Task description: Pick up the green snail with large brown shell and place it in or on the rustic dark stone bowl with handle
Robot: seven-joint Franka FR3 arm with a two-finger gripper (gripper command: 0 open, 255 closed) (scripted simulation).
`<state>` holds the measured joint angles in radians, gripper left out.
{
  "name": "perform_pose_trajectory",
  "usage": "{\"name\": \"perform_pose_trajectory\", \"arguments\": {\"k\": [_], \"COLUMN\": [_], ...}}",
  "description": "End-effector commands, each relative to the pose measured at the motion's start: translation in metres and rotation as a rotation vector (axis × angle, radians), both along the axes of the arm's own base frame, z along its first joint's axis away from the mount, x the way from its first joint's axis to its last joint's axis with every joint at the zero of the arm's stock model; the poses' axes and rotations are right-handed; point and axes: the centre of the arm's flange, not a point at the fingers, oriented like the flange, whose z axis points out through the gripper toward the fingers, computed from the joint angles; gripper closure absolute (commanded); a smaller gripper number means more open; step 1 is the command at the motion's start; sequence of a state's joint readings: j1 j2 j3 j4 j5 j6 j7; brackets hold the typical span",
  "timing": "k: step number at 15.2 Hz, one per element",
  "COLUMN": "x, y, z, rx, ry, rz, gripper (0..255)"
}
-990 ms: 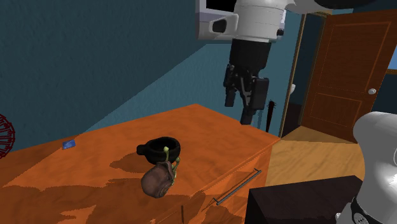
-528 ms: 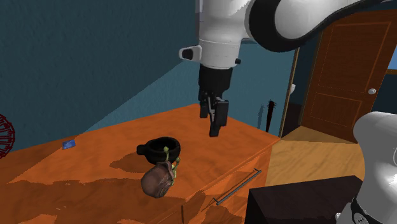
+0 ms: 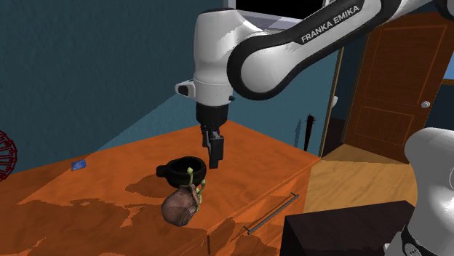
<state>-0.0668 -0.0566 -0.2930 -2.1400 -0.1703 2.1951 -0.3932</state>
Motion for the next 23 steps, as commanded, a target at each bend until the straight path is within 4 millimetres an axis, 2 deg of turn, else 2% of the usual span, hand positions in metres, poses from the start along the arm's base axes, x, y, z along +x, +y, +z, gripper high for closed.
{"name": "perform_pose_trajectory", "arguments": {"k": [1, 6, 14, 21, 22, 23], "x": [0.015, 0.053, 0.055, 0.055, 0.055, 0.055], "y": [-0.015, -0.047, -0.055, -0.055, -0.055, -0.055], "z": [-0.015, -0.05, -0.089, -0.089, -0.089, -0.089], "rx": [-0.014, -0.043, -0.043, -0.043, -0.043, -0.043], "ry": [0.004, 0.015, 0.015, 0.015, 0.015, 0.015], "rz": [0.007, 0.024, 0.024, 0.024, 0.024, 0.024], "gripper": [0, 0, 0, 0, 255, 255]}}
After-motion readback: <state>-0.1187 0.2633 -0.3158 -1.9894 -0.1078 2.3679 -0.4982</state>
